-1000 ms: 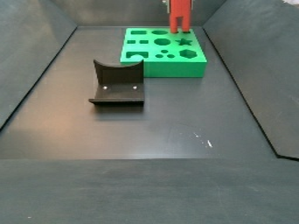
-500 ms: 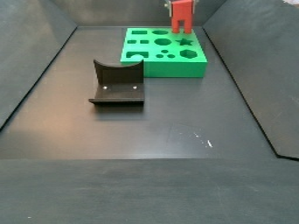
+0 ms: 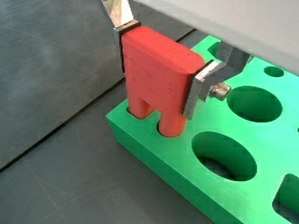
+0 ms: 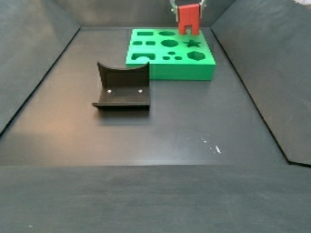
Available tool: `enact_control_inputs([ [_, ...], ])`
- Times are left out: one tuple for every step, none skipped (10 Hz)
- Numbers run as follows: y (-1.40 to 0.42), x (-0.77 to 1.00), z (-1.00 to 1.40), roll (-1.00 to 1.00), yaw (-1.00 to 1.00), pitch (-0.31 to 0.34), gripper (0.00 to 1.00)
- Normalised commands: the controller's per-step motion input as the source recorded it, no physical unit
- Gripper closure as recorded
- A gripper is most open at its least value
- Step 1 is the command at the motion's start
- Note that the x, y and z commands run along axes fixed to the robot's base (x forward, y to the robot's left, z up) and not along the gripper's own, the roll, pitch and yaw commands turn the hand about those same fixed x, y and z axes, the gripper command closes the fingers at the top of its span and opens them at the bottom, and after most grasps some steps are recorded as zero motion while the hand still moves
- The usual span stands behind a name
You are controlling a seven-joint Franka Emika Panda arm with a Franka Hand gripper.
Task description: Insert the square-circle object.
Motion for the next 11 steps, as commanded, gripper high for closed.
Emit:
enact_control_inputs([
  [0.0, -0.38, -0.25, -0.18, -0.15, -0.466, 1.0],
  [0.0, -0.12, -0.16, -0.08, -0.02, -0.234, 1.0],
  [0.0, -0.15, -0.02, 0.0, 0.0, -0.123, 1.0],
  [0.0, -0.2, -0.06, 0.0, 0.13, -0.147, 1.0],
  [0.0, -0.11, -0.08, 0.09, 0.15, -0.109, 1.0],
  [-0.13, 0.0, -0.25, 0.2, 0.03, -0.114, 1.0],
  [-0.11, -0.11, -0.3, 0.18, 0.0, -0.266, 1.0],
  [-0.08, -0.18, -0.24, 0.13, 0.0, -0.359, 1.0],
  [-0.08, -0.14, -0.21, 0.11, 0.0, -0.356, 1.0],
  [-0.03, -0.12, -0.23, 0.03, 0.0, -0.364, 1.0],
  [0.0, -0.11, -0.18, 0.0, 0.0, -0.34, 1.0],
])
